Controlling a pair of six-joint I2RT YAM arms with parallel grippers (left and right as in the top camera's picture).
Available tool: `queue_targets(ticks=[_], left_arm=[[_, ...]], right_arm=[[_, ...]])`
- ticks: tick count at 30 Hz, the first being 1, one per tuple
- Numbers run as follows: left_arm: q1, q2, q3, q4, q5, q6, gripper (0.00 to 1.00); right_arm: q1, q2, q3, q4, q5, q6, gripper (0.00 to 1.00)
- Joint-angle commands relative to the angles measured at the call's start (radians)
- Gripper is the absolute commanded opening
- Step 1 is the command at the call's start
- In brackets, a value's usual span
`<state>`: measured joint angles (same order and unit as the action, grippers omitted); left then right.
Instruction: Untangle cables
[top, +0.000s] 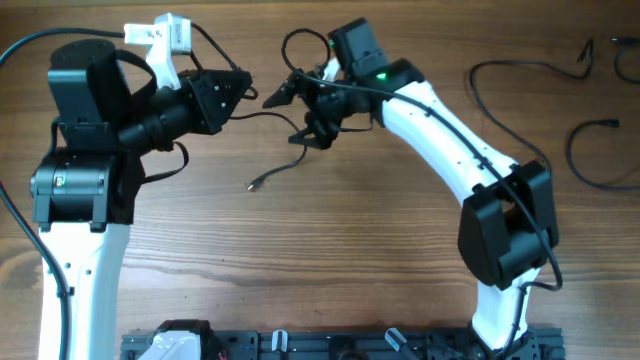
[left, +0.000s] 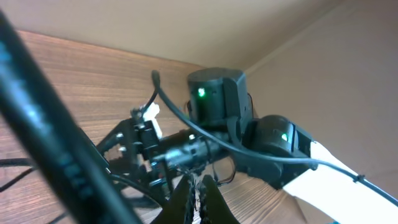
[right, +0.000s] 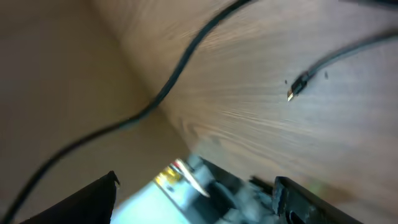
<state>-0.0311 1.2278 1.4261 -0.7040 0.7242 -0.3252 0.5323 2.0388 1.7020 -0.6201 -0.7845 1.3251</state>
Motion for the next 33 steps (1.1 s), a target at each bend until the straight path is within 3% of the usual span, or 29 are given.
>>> queue_targets(ticks=[1,10,15,18,20,23,27,28,29,30,33], left_arm=[[-0.001,0.005,0.008,-0.001,0.015,0.033,0.04],[-0.039,0.005,0.008,-0.008,0.015,0.03,0.04],[-0.063,0.005,0.008,-0.008,0.014,0.031,0.04],[-0.063,0.005,0.008,-0.008,0.011,0.03,0.04],[-0.063,0.005,0.008,-0.008,-0.019,0.03,0.04],[-0.063,0.005,0.008,-0.007,-0.058,0.03,0.05],[-0.063,0.005,0.008,-0.008,-0.103,0.03,0.41],[-0.063,0.005,0.008,-0.008,-0.114,0.03,0.55],[-0.063,0.005,0.008,-0.008,-0.118,0.03,0.77],[-0.063,0.005,0.008,-0.007,-0.148,0.03,1.0],[-0.063,0.005,0.008,-0.007,-0.189,0.03,1.0]], right_arm=[[0.071,0.007,-0.006,0.098,0.186,0.407,0.82],[0.134,0.114,-0.006,0.348,0.224,0.733,0.79],[0.153,0.188,-0.006,0.499,0.208,0.746,0.75],[0.172,0.216,-0.006,0.499,0.19,0.667,0.32],[0.172,0.217,-0.006,0.486,0.195,0.485,0.07],[0.156,0.217,-0.006,0.485,0.183,0.276,0.04],[0.097,0.215,-0.006,0.483,0.101,0.056,0.04],[0.072,0.212,-0.006,0.465,0.081,0.013,0.04],[0.046,0.208,-0.006,0.427,0.081,-0.011,0.04],[-0.024,0.184,-0.006,0.34,0.083,-0.129,0.04],[-0.102,0.132,-0.006,0.206,0.138,-0.292,0.04]])
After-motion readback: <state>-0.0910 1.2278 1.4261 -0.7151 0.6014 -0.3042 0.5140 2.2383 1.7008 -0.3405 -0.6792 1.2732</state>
